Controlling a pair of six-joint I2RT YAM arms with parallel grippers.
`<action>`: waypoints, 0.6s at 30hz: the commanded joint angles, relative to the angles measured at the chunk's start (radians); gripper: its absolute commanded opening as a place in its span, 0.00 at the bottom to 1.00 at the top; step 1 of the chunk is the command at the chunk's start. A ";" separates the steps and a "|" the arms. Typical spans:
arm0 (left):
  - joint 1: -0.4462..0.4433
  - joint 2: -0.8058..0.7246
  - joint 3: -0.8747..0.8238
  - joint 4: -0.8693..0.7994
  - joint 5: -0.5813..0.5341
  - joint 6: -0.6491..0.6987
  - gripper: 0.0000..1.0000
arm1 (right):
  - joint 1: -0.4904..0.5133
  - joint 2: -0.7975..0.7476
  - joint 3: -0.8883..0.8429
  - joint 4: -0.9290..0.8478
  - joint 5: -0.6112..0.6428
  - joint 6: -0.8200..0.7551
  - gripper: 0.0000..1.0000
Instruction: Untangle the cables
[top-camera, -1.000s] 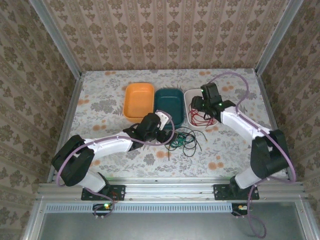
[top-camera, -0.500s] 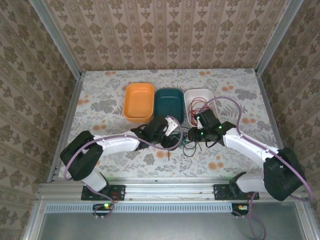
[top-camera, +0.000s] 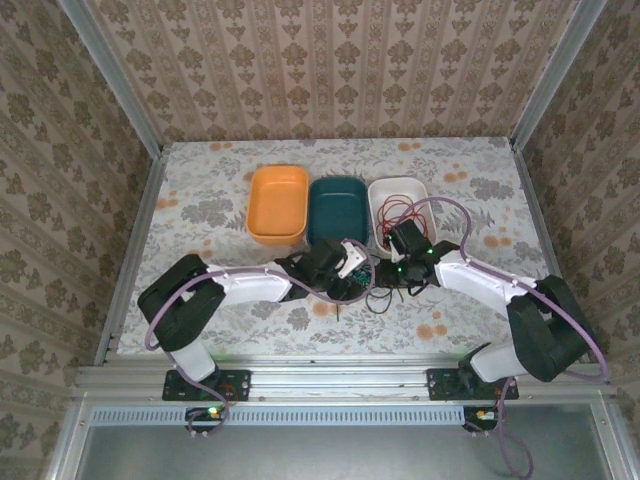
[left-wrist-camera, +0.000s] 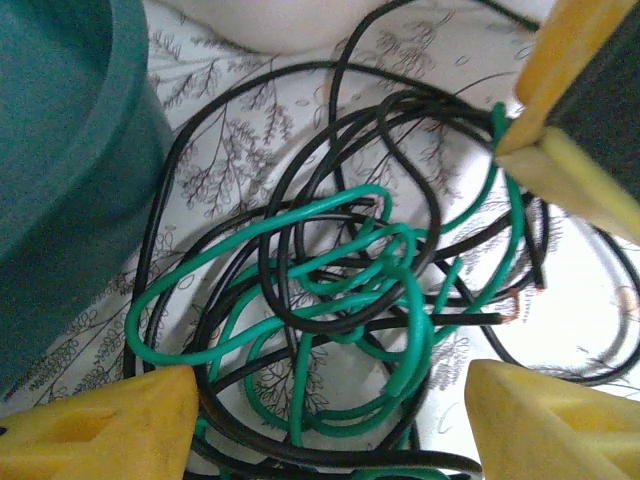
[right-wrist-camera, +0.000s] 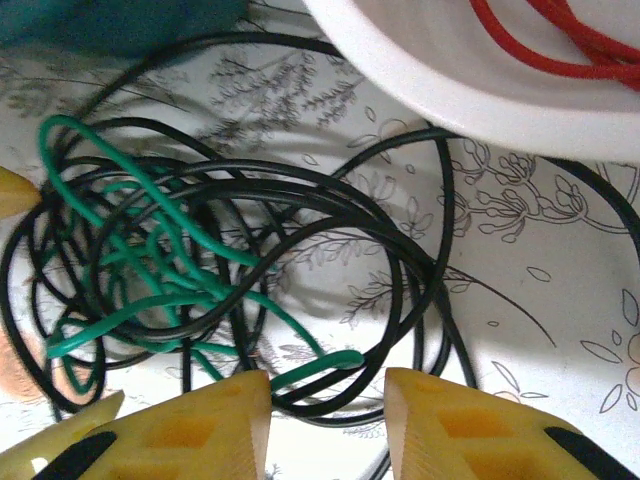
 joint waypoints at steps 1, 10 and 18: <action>0.001 0.029 0.016 0.008 -0.046 0.023 0.68 | 0.003 0.021 0.022 -0.027 0.044 0.002 0.39; 0.001 0.032 -0.033 -0.014 -0.025 0.018 0.08 | 0.004 0.024 -0.012 -0.041 0.054 -0.002 0.42; 0.002 -0.049 -0.090 -0.047 -0.031 -0.001 0.00 | 0.004 -0.015 -0.047 -0.058 0.078 -0.019 0.43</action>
